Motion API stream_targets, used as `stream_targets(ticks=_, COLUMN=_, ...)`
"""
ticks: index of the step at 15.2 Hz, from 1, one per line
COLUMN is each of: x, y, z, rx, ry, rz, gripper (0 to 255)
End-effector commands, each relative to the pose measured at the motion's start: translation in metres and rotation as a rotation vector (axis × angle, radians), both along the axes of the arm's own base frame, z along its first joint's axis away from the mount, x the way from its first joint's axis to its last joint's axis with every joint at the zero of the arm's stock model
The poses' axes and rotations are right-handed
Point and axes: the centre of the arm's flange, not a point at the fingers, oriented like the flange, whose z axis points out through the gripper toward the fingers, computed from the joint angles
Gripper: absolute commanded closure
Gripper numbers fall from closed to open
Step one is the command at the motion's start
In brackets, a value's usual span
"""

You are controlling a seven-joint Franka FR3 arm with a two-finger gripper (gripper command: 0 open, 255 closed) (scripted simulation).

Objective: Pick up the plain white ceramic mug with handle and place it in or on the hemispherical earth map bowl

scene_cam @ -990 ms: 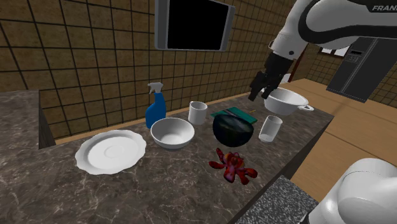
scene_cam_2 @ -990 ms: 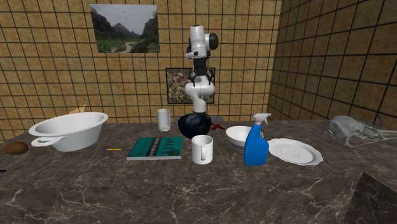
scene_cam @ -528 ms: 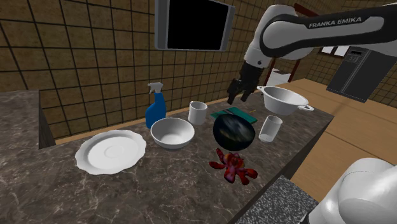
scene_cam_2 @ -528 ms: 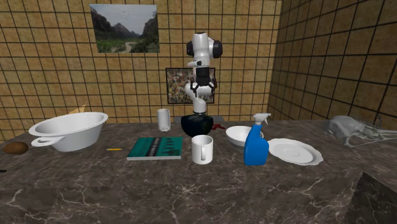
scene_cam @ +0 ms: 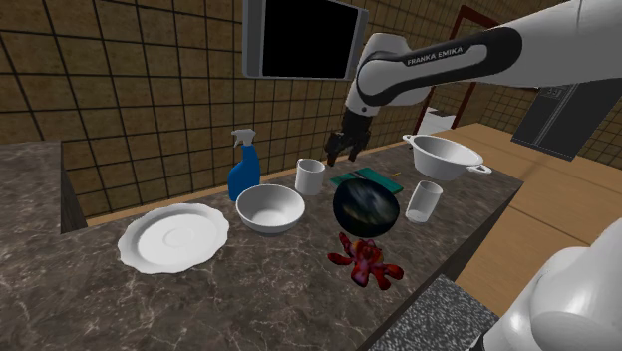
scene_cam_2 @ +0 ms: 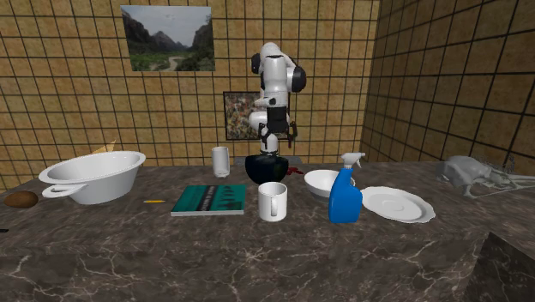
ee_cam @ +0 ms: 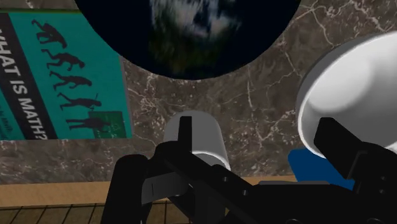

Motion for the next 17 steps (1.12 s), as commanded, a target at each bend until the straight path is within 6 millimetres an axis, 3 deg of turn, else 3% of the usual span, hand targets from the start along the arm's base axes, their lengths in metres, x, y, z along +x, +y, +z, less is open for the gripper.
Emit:
stream_targets(ticks=1, x=0.024, y=0.005, z=-0.014, rx=-0.007, ry=0.003, rz=0.003, gripper=0)
stream_targets(ticks=12, x=0.148, y=0.022, z=-0.09, rx=-0.045, ry=0.019, rz=0.023, gripper=0)
stream_targets(ticks=17, x=0.15, y=0.022, z=-0.116, rx=-0.045, ry=0.019, rz=0.023, gripper=0)
